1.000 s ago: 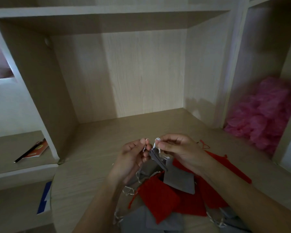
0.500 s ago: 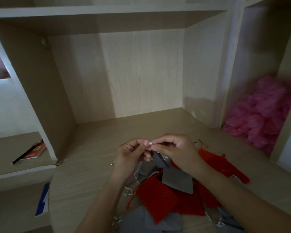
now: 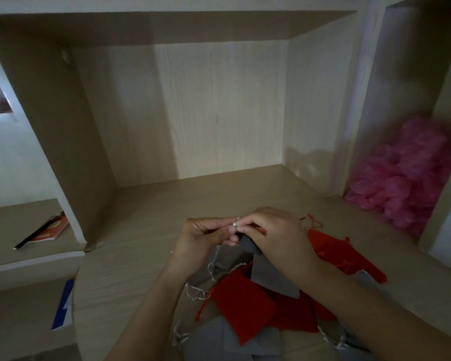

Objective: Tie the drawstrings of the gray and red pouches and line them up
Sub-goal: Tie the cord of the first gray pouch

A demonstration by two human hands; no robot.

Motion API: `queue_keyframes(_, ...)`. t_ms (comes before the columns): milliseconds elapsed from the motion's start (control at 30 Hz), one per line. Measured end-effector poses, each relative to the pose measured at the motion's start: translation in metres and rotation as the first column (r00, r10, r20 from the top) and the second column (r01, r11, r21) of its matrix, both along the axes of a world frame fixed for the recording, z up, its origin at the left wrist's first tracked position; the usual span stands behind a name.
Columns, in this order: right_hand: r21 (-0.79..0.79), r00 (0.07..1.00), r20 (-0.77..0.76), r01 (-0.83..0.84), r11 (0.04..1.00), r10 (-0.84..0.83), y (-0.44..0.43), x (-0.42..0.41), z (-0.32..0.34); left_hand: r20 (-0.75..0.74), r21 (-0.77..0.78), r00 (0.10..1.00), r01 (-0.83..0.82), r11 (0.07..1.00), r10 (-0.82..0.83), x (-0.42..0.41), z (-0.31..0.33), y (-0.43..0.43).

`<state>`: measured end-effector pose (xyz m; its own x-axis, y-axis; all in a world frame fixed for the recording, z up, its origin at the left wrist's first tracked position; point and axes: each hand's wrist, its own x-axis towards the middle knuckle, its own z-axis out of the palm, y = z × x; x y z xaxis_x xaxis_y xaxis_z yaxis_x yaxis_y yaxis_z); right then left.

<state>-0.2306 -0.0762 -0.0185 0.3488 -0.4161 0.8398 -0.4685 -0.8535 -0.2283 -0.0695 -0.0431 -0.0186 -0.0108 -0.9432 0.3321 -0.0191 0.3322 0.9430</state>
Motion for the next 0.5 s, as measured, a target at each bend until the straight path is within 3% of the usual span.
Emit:
queue_keyframes(267, 0.134, 0.991, 0.136, -0.008, 0.991, -0.01, 0.0086, 0.0001, 0.0053, -0.003, -0.037, 1.0, 0.007, 0.999, -0.007, 0.0003, 0.002, 0.0005)
queue_keyframes(500, 0.071, 0.997, 0.078, -0.027, 0.997, 0.022, 0.0072, -0.0008, 0.0054, -0.02, -0.114, 1.0, -0.004, 0.993, 0.001, -0.0014, 0.0005, 0.0012)
